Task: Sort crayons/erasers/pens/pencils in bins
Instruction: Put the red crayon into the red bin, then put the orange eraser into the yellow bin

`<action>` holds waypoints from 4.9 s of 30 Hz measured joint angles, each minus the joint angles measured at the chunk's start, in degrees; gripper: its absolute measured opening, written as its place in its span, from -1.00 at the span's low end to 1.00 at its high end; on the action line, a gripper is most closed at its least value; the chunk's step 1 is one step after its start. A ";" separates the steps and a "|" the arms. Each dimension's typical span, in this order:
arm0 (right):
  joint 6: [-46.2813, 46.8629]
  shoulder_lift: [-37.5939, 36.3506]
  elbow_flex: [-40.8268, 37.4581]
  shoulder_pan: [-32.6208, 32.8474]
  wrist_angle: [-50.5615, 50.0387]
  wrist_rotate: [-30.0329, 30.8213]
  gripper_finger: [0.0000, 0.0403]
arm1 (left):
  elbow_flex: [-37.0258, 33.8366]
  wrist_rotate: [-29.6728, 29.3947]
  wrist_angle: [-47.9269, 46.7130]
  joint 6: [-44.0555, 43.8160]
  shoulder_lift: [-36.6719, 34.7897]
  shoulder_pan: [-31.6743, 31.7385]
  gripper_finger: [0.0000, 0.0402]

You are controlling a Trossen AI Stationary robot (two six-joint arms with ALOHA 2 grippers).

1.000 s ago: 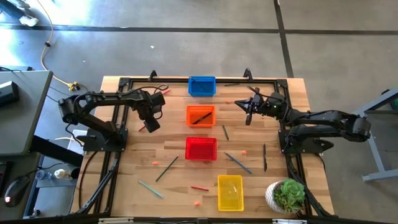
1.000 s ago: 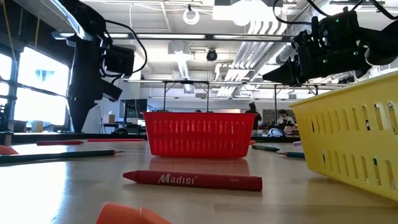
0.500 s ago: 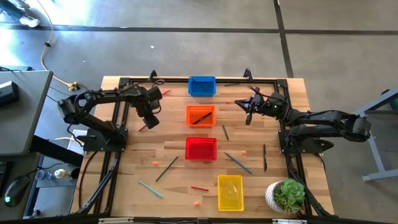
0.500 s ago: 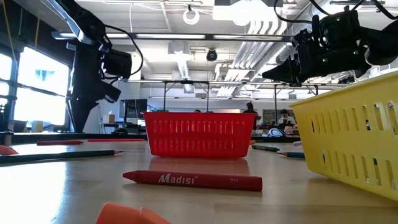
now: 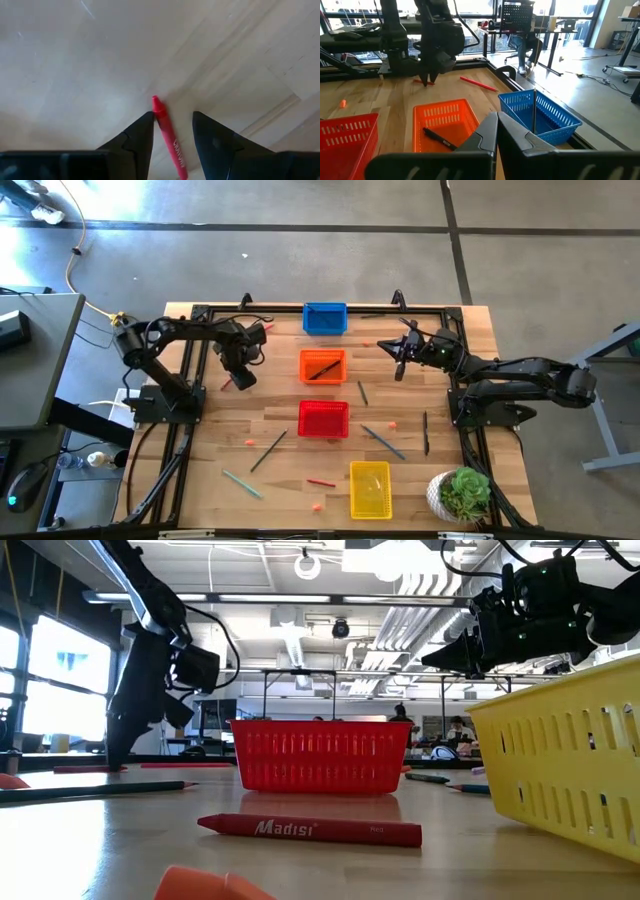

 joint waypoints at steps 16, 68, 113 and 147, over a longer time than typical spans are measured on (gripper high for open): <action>-0.57 0.00 0.00 -0.01 0.00 -0.01 -1.00 | -0.02 -0.37 0.22 0.98 0.07 0.07 -0.90; -0.57 0.02 0.00 -0.02 -0.02 0.43 -1.00 | 12.76 -3.91 21.08 -22.12 -16.75 -42.63 -0.94; -1.10 0.02 0.02 -0.04 -0.04 0.69 -1.00 | 42.99 -10.52 15.59 -12.74 25.22 -45.31 -0.94; -2.06 0.11 0.02 -0.04 -0.48 0.89 -1.00 | 47.88 -9.43 19.52 -5.34 27.51 -44.20 -0.60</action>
